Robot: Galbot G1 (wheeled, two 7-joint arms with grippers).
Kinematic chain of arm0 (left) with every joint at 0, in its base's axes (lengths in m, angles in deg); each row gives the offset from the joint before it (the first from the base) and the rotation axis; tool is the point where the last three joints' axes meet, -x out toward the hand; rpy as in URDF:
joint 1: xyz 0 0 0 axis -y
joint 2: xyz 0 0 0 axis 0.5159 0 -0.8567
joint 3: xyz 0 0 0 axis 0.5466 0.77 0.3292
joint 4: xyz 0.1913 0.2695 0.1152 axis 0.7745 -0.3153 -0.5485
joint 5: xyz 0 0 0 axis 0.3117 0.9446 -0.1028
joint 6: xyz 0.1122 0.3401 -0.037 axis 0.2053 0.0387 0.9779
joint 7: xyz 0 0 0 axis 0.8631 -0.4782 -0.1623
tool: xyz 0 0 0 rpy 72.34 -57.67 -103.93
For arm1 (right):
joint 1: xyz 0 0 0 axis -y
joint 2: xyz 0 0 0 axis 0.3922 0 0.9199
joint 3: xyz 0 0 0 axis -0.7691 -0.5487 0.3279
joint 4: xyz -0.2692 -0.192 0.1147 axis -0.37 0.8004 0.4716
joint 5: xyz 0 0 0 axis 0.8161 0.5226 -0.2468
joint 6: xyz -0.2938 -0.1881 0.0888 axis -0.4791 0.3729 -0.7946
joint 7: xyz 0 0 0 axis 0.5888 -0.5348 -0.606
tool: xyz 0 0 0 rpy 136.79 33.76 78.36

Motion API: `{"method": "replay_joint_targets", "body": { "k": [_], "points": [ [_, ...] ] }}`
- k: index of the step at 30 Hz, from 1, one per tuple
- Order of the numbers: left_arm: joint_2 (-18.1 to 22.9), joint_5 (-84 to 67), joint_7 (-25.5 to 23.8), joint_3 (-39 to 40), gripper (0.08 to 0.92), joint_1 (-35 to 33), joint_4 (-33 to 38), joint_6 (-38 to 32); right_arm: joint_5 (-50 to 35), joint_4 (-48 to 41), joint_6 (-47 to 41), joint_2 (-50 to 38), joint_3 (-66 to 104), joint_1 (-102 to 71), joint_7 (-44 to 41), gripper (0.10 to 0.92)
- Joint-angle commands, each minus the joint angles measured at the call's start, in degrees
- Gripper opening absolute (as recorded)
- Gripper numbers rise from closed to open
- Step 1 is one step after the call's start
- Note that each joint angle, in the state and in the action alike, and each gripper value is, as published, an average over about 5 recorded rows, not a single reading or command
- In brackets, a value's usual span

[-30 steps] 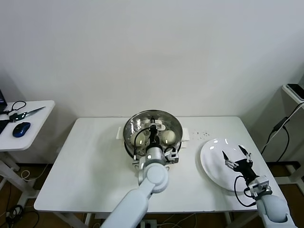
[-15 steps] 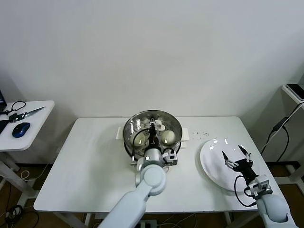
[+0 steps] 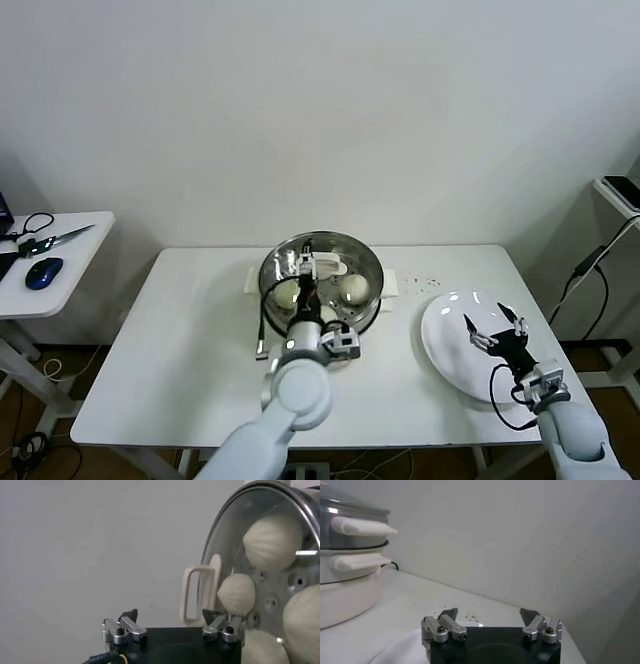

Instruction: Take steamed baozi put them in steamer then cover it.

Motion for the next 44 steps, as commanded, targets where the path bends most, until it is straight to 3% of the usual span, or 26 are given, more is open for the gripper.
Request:
{"method": "replay_joint_targets", "body": {
  "k": [1, 9, 13, 17, 22, 26, 32, 44],
  "points": [
    [-4.8, -6.9, 4.0, -5.9, 0.819, -9.2, 13.8, -0.4, -0.9, 0.8, -2.1, 0.1, -0.2, 0.1, 0.3, 0.823],
    [-7.6, -35.3, 18.2, -19.7, 0.823, -15.7, 18.9, -11.0, -0.9, 1.2, -1.0, 0.4, -0.1, -0.6, 0.2, 0.823],
    [-5.6, -50.6, 24.1, -27.6, 0.823, -19.4, 19.4, -19.4, -0.9, 1.9, -0.9, 0.7, 0.0, -1.0, 0.1, 0.823],
    [-3.1, -63.2, 27.0, -35.6, 0.823, -24.4, 18.5, -27.8, -0.9, 3.1, -0.6, 1.1, 0.0, -1.7, 0.1, 0.823],
    [-1.0, -80.5, 28.0, -43.0, 0.823, -29.1, 13.6, -37.1, -0.7, 4.2, 0.5, 1.6, 0.0, -2.4, 0.1, 0.823],
    [-0.8, -89.4, 28.2, -44.2, 0.823, -30.2, 7.9, -41.5, -1.0, 4.7, 1.2, 2.4, -0.3, -2.5, 0.6, 0.823],
    [-0.2, -91.6, 27.8, -43.7, 0.823, -30.9, 2.5, -43.3, -1.7, 5.1, 2.4, 3.3, -0.7, -2.6, 1.3, 0.823],
    [-0.2, -89.4, 25.4, -44.3, 0.823, -30.6, 1.7, -42.6, -3.0, 4.2, 3.3, 3.6, -1.6, -1.9, 1.4, 0.823]
  ]
}}
